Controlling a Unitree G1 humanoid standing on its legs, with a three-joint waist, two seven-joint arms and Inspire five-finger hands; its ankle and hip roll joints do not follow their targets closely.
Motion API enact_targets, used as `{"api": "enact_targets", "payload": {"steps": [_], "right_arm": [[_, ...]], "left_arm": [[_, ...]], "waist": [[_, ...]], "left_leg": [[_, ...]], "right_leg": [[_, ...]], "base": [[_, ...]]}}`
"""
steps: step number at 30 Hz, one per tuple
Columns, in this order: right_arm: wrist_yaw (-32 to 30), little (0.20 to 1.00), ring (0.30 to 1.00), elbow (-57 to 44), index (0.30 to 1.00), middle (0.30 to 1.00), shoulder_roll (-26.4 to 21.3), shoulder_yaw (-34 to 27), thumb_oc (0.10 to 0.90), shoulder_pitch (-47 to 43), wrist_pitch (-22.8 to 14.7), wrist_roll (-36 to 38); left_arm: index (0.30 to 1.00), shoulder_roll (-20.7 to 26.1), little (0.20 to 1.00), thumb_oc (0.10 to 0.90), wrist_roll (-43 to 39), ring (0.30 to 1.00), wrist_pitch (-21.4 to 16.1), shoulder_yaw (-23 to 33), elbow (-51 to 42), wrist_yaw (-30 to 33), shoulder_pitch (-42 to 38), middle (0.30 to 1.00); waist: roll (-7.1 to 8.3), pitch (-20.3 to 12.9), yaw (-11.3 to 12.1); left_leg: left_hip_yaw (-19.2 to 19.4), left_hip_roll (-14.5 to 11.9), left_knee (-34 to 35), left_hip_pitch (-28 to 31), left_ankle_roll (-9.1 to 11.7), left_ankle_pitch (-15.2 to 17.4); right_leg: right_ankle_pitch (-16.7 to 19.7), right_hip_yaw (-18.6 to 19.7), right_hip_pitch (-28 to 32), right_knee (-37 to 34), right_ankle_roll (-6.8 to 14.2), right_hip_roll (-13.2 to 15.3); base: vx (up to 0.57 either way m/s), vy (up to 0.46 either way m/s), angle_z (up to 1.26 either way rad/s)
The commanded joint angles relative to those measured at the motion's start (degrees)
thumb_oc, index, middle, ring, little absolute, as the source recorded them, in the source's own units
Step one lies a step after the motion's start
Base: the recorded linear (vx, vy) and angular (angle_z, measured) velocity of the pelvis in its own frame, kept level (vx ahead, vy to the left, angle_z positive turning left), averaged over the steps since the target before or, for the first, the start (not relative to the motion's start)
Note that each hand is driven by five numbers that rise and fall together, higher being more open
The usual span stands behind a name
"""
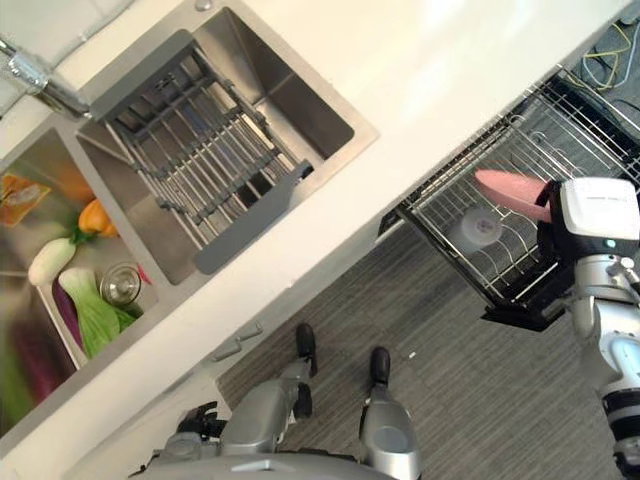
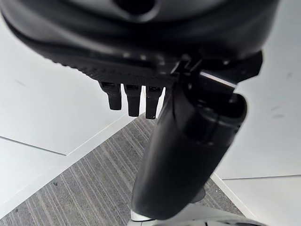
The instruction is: Place the dishes in the dishwasher.
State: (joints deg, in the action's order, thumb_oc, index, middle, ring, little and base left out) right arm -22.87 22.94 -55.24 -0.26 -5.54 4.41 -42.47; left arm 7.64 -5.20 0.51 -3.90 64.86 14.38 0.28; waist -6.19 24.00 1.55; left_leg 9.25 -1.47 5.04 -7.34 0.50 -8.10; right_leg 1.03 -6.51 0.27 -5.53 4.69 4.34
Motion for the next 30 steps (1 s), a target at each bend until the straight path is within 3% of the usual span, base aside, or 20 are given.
{"api": "enact_targets", "payload": {"steps": [1,10,11,12,22,30], "right_arm": [[-2.41,0.300,0.300,-2.91,0.300,0.300,-4.36,-2.42,0.400,-2.49,1.53,1.96],[-2.22,0.300,0.300,4.55,0.300,0.300,-4.38,2.46,0.400,-8.76,2.84,4.66],[-2.64,0.524,0.524,5.76,0.524,0.524,-4.48,2.85,0.549,-9.91,3.23,5.19],[-2.75,0.900,0.900,6.26,0.900,0.900,-4.44,3.01,0.800,-10.54,3.19,5.91],[-2.55,0.900,0.900,7.29,0.900,0.900,-5.31,1.74,0.800,-11.26,2.98,8.89],[-5.02,0.900,0.900,2.23,0.900,0.900,-4.34,-7.30,0.800,-7.07,2.07,16.77]], "left_arm": [[0.900,1.10,0.900,0.800,-1.13,0.900,0.22,-1.82,5.16,0.59,-1.17,0.900],[0.900,0.74,0.900,0.800,-2.07,0.900,-0.23,-3.45,5.08,0.27,-0.61,0.900],[0.900,0.60,0.900,0.800,-1.98,0.900,-0.20,-3.95,5.30,0.27,-0.52,0.900],[0.900,0.55,0.900,0.800,-1.93,0.900,-0.15,-4.10,5.46,0.33,-0.47,0.900],[0.900,0.79,0.900,0.800,-1.88,0.900,0.03,-4.17,5.65,0.07,-0.90,0.900],[0.900,0.91,0.900,0.800,-0.87,0.900,0.89,-3.14,6.31,0.20,-1.17,0.900]], "waist": [[-0.87,-2.56,-0.02],[-2.08,-2.80,-0.48],[-2.29,-3.04,-0.53],[-2.46,-3.17,-0.57],[-2.56,-3.12,-0.86],[-1.65,-3.72,-1.21]], "left_leg": [[-2.27,-2.35,-2.74,1.38,4.45,4.13],[-1.99,-2.36,-2.36,2.07,4.65,4.05],[-1.90,-2.32,-2.34,2.34,4.65,4.15],[-1.85,-2.29,-2.33,2.49,4.65,4.22],[-2.03,-2.24,-2.07,2.91,4.71,4.29],[-2.28,-2.35,-1.90,3.59,4.66,4.68]], "right_leg": [[-0.27,0.57,-8.00,6.88,1.64,2.20],[-0.32,0.99,-8.04,6.92,1.57,2.20],[-0.45,1.00,-7.83,6.93,1.51,2.21],[-0.46,0.98,-7.78,6.98,1.48,2.22],[-0.36,0.87,-7.45,6.74,1.62,2.43],[-0.50,0.60,-6.51,6.26,1.70,2.38]], "base": [[-0.02,-0.010,0.04],[0.00,0.000,0.00],[0.00,0.000,0.00],[0.00,0.000,0.00],[0.00,0.000,0.00],[0.01,0.000,0.01]]}}
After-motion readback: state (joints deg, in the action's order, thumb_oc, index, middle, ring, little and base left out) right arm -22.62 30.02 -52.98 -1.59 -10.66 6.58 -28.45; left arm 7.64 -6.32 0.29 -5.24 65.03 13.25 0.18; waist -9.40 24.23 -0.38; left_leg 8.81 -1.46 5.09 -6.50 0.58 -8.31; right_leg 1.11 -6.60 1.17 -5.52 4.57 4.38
